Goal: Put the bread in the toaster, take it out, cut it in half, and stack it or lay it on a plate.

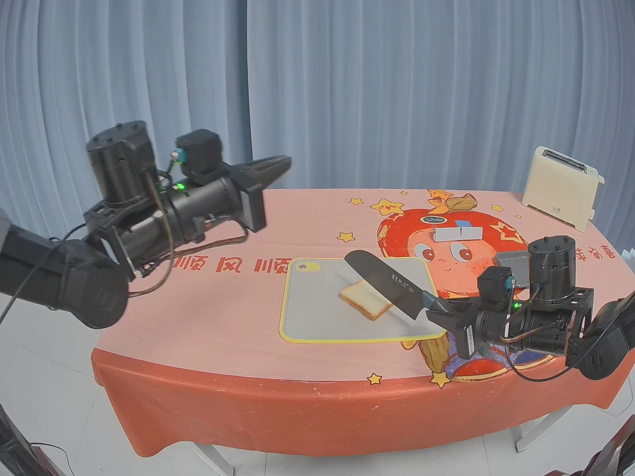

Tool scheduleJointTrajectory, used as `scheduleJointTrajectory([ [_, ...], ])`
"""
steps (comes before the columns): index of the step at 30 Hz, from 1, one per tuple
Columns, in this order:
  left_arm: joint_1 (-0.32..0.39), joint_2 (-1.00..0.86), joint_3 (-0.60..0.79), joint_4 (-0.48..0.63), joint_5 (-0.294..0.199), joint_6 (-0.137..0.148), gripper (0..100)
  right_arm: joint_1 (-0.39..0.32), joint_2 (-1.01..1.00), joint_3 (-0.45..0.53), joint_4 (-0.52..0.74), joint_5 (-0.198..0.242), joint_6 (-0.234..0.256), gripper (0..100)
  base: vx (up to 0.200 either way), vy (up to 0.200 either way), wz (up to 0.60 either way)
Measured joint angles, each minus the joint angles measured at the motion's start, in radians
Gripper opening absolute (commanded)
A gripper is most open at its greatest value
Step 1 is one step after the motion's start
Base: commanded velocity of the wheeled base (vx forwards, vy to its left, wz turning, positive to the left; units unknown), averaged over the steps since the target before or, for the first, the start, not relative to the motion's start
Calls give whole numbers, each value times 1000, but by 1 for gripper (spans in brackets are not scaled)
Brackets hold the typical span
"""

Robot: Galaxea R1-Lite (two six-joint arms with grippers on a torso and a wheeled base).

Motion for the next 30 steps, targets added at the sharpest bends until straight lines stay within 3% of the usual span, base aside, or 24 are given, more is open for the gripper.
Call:
scheduleJointTrajectory([
  [10, -93, 192, -153, 11, 5, -1, 0, 0, 5, -3, -1, -1, 1, 0, 0, 0, 0],
  [24, -116, 315, -275, 83, 9, 20, 0, 25, -4, -66, 26, -22, -2, 0, 0, 0, 0],
  [30, -118, 323, -299, 94, 6, 37, 0, 8, -11, -133, 127, -29, -6, 0, 0, 0, 0],
])
